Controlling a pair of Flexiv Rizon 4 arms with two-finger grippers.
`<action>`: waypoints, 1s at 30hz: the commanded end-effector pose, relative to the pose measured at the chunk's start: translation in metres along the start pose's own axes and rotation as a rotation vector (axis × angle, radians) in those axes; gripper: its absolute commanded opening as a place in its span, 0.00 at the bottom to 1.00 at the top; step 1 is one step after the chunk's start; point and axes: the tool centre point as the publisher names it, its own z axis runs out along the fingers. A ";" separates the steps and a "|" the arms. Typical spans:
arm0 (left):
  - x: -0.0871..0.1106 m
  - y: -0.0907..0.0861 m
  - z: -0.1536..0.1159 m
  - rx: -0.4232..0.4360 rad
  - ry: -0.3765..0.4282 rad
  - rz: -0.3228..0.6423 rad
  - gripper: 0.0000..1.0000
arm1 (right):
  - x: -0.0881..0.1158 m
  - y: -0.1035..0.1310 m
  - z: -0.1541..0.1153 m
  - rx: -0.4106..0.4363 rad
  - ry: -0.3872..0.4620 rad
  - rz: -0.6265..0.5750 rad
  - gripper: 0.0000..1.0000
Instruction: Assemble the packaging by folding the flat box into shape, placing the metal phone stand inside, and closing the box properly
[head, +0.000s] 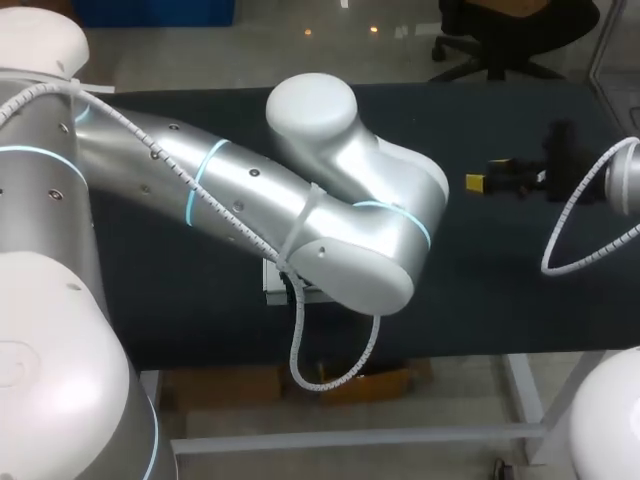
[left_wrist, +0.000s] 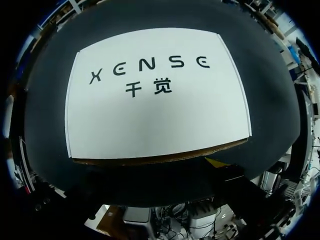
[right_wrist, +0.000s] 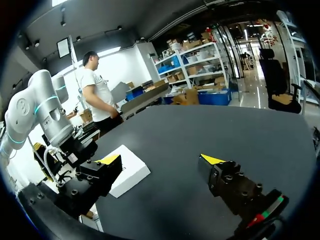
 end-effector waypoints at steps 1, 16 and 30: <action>0.000 -0.010 0.002 -0.014 0.000 -0.007 1.00 | -0.007 0.002 -0.004 -0.005 0.013 -0.032 1.00; -0.002 -0.038 0.006 -0.028 0.009 -0.040 1.00 | -0.015 0.012 -0.008 0.037 0.001 -0.120 1.00; -0.004 -0.068 0.012 -0.035 0.015 -0.076 1.00 | -0.015 0.012 -0.008 0.037 0.001 -0.120 1.00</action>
